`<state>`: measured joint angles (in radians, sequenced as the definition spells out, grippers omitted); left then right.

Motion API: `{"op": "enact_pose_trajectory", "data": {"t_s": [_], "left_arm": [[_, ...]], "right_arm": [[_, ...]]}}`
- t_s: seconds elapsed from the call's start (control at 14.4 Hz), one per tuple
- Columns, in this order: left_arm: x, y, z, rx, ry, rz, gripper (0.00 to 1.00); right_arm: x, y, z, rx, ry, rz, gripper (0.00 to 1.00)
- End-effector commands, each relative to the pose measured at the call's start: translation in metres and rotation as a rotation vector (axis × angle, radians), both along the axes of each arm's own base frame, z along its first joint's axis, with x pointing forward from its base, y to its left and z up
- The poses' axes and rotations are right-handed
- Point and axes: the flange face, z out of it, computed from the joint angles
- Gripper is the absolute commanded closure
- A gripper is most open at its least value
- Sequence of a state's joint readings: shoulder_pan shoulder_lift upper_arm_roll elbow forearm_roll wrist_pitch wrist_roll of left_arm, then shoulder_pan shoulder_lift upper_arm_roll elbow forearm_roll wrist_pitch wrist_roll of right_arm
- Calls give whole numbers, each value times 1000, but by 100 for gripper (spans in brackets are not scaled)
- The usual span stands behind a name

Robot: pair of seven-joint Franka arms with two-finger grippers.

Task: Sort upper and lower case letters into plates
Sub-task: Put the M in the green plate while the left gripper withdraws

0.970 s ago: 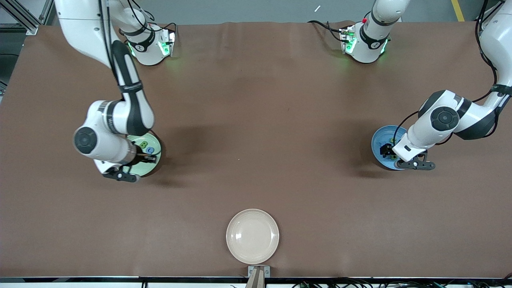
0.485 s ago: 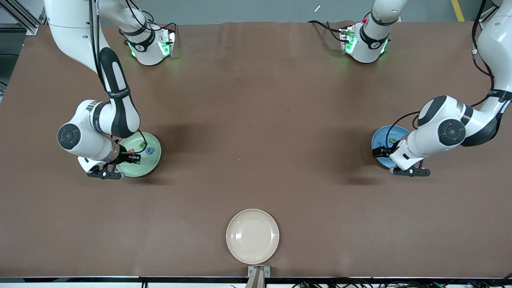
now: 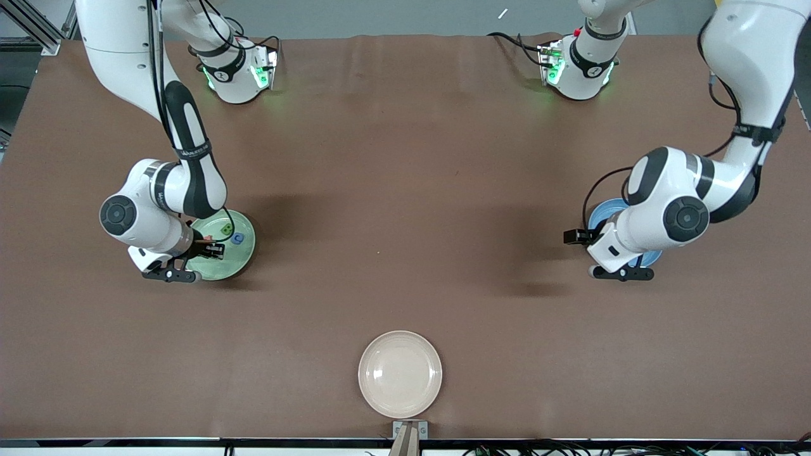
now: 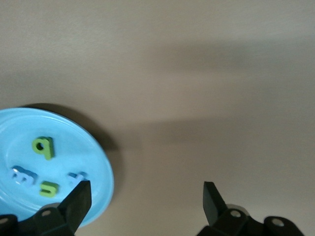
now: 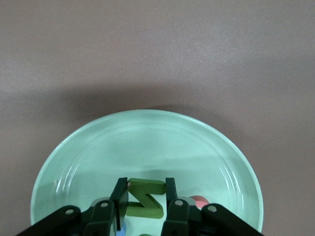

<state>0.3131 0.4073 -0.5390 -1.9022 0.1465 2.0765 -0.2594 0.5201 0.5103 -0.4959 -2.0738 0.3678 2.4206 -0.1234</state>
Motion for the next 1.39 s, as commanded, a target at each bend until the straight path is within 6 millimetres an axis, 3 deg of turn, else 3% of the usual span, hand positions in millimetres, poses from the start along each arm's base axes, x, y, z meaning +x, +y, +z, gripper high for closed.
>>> {"op": "enact_pose_trajectory", "data": {"t_s": [0.0, 0.14, 0.21, 0.28, 0.35, 0.42, 0.62, 0.69, 0.9, 1.11, 1.32], "left_arm": [[-12, -2, 37, -24, -32, 27, 0], [-27, -4, 61, -43, -58, 39, 0], [-34, -2, 76, -49, -79, 52, 0], [-40, 0, 89, -59, -96, 57, 0], [-44, 7, 102, -52, -120, 52, 0], [-44, 22, 113, -42, -134, 76, 0], [-46, 47, 149, -20, -182, 102, 0], [-45, 50, 167, -18, -194, 85, 0], [-39, 89, 229, -23, -155, 57, 0], [-42, 114, 289, -24, -157, 64, 0], [-55, 118, 325, -25, -116, 44, 0]], "right_arm": [[-4, -1, -6, 6, 1, 3, 96], [-4, 1, -7, 5, 4, 4, 94], [-4, 2, -8, 7, 6, 5, 87], [-4, 2, -7, 7, 4, 5, 64], [-4, 3, -6, 7, 3, 5, 17], [-4, 4, -6, 7, 5, 5, 0], [-3, 8, -2, 13, 8, 1, 0], [-3, 11, 1, 20, 15, 5, 0], [5, 17, 21, 50, 37, 12, 0], [22, 17, 55, 91, 75, 17, 0], [40, -1, 107, 115, 144, 6, 0]]}}
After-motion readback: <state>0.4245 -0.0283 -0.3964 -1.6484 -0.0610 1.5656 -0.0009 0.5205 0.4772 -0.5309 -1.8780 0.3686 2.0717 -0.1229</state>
